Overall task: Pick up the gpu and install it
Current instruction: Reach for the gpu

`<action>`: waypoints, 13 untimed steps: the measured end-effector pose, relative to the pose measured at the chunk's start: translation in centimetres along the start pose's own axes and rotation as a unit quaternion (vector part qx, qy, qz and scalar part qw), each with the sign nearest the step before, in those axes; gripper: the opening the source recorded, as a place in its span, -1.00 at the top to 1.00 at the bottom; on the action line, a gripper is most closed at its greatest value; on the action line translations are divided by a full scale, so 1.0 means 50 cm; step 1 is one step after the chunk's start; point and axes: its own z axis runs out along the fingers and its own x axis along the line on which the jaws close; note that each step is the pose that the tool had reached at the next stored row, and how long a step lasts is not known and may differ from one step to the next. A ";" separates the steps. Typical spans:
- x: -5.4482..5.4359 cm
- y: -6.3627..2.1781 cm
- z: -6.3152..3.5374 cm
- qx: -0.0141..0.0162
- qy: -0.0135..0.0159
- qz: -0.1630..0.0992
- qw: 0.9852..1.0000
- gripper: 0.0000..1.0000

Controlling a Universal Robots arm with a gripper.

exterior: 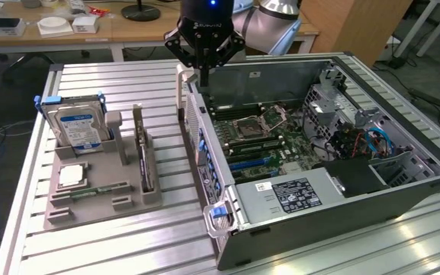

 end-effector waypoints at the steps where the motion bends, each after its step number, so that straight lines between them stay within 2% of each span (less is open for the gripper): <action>1: 0.002 0.000 0.000 0.000 0.000 0.000 1.000 0.80; 13: 0.021 -0.002 -0.001 0.000 0.000 0.000 1.000 0.80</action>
